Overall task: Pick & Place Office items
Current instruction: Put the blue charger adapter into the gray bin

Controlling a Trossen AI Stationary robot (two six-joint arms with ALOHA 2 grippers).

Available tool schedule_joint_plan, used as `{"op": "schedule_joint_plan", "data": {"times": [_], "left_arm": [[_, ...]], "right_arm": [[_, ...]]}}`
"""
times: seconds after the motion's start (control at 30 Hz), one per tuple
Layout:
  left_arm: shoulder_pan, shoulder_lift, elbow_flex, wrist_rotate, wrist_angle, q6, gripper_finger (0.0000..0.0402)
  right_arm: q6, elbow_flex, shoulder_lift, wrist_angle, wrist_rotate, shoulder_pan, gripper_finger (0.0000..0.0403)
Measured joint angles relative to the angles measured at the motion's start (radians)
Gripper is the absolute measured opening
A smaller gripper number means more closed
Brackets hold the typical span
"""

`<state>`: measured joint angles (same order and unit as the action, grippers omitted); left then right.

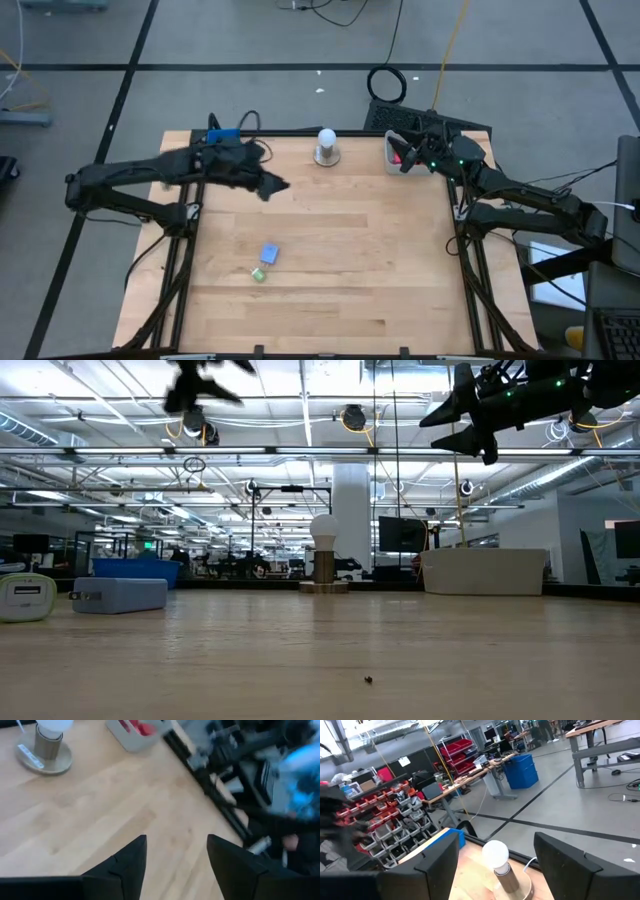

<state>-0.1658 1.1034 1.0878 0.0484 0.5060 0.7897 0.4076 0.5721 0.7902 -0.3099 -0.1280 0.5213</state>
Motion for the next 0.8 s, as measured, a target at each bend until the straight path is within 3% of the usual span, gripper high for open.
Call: {"op": "schedule_joint_plan", "data": {"times": [0.13, 0.3, 0.43, 0.67, 0.8], "left_arm": [[0.054, -0.004, 0.23, -0.092, 0.37, 0.084, 0.0184], [0.091, -0.005, 0.366, -0.067, 0.587, 0.279, 0.0161], [0.171, 0.007, 0.369, -0.05, 0.692, 0.395, 0.0169], [0.345, 0.207, 0.369, 0.063, 0.691, 0.575, 0.0203], [0.412, 0.294, 0.406, 0.072, 0.71, 0.643, 0.0201]], "right_arm": [[0.0, 0.0, 0.0, 0.0, 0.001, 0.0, 0.0251], [0.0, 0.0, 0.0, 0.0, 0.002, 0.0, 0.0251], [0.0, 0.0, 0.0, 0.0, 0.002, 0.0, 0.0251], [0.0, 0.0, 0.0, 0.001, 0.05, 0.0, 0.0251], [0.004, 0.0, 0.0, 0.0, 0.09, 0.0, 0.0251]]}}
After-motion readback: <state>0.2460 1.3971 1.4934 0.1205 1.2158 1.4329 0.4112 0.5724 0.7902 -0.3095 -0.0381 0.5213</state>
